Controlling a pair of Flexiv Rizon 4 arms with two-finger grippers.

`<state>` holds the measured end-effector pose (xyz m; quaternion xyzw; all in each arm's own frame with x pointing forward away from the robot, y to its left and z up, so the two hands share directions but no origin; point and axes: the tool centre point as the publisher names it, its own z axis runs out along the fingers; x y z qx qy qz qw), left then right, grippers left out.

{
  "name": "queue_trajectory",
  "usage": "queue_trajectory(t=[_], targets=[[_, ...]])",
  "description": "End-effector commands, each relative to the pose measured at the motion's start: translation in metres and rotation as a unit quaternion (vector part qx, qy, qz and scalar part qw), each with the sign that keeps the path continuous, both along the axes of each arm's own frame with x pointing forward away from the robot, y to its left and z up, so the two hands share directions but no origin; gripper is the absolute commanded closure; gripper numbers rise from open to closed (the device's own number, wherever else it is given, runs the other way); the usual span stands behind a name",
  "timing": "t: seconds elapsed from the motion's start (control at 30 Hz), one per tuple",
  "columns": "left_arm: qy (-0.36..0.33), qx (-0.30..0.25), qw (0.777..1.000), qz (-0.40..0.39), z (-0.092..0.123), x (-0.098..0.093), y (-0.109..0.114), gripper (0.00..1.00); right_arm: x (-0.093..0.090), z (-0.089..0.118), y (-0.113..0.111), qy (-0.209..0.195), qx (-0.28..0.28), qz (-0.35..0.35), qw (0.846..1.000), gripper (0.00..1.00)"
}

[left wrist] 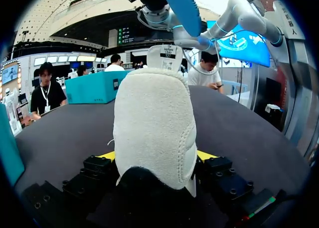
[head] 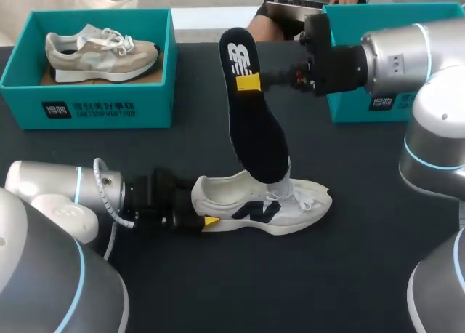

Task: Take the shoe out of the shoebox, open the shoe tongue, remove and reinsert the insole, then place the shoe into the shoebox

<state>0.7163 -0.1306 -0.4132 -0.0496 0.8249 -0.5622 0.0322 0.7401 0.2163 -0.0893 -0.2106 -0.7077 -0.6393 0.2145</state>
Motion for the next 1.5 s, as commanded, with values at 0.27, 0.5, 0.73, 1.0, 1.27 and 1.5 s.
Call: queue_trajectory(t=[0.27,0.5,0.73,1.0,1.27,1.5], targets=[[0.000,0.001,1.000,0.001,-0.004,0.000,0.001,1.00,-0.026,0.018,-0.009,0.120,0.039,-0.011,0.992,1.00],[0.000,0.001,1.000,0.001,-0.004,0.000,0.001,1.00,-0.048,0.032,-0.014,0.132,0.041,-0.019,0.990,1.00],[0.000,0.001,1.000,0.001,-0.004,0.000,0.001,1.00,-0.078,0.039,-0.020,0.140,0.032,-0.035,0.989,1.00],[0.000,0.001,1.000,0.001,-0.004,0.000,0.001,1.00,-0.094,0.043,-0.015,0.135,0.036,-0.051,0.989,1.00],[0.000,0.001,1.000,0.001,-0.004,0.000,0.001,1.00,-0.106,0.045,-0.012,0.128,0.023,-0.041,0.991,1.00],[0.000,0.001,1.000,0.001,-0.004,0.000,0.001,1.00,-0.115,0.047,-0.012,0.120,0.022,-0.044,0.992,1.00]])
